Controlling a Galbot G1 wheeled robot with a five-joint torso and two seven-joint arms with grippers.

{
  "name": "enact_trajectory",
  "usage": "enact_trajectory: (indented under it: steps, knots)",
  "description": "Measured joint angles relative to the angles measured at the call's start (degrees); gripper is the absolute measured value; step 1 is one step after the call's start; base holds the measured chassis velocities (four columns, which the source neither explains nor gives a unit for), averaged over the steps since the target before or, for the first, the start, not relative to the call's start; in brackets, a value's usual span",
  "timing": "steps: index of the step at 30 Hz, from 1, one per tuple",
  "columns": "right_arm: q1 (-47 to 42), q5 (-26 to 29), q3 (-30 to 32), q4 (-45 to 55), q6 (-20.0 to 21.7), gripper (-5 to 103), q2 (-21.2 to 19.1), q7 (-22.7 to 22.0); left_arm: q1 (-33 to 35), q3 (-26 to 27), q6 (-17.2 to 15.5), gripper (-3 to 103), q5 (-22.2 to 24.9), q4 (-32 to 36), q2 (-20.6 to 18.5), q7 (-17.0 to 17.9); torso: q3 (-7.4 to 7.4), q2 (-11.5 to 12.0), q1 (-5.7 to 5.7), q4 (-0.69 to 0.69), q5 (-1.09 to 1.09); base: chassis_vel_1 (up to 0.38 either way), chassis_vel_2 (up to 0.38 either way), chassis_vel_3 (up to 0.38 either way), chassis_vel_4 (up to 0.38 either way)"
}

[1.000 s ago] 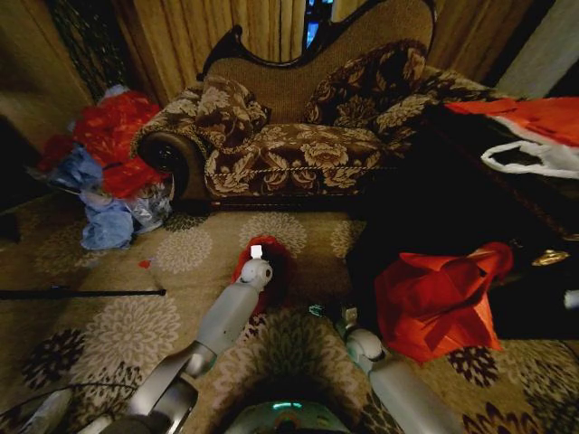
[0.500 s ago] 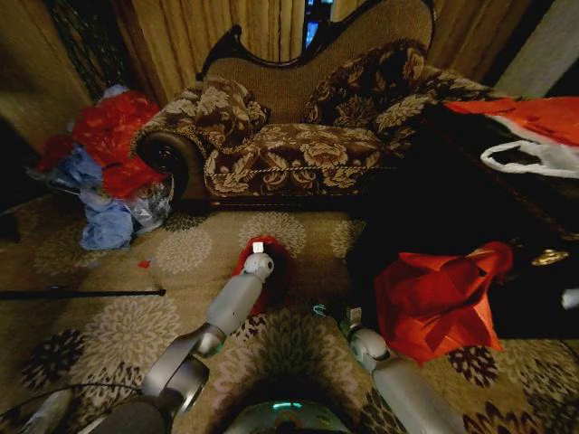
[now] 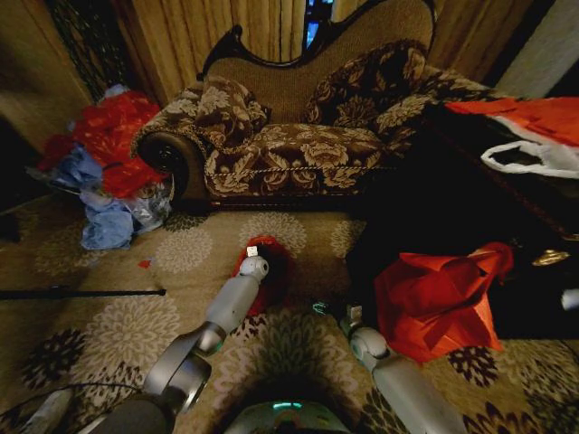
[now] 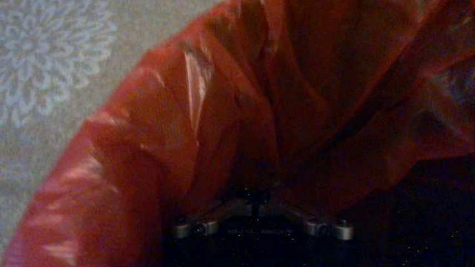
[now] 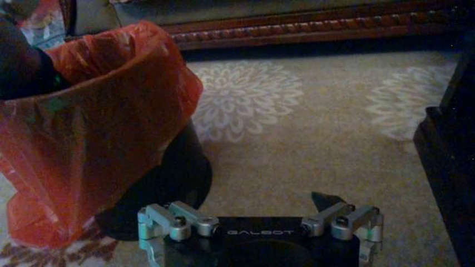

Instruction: Place a garbage bag over the trash bin.

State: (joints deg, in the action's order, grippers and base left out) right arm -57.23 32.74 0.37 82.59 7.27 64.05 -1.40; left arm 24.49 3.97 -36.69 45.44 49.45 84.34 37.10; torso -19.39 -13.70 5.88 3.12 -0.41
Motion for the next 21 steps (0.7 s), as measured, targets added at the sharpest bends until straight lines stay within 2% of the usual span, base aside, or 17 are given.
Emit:
enact_trajectory:
  steps: [9,21]
  knots:
    - [-0.2,0.0,-0.5,1.4,0.0,100,0.0,-0.2,-0.8,0.9,0.1,0,0.2,-3.0,0.4,-0.3,0.0,0.0,0.0,0.0,0.0,0.0,0.0,0.0,0.0]
    - [-0.7,-0.3,-1.5,3.2,0.3,100,-0.1,-1.1,-2.6,0.7,0.2,0,-0.3,-7.4,2.0,-3.1,0.01,0.0,-0.01,-0.01,0.02,0.0,0.0,0.0,0.0]
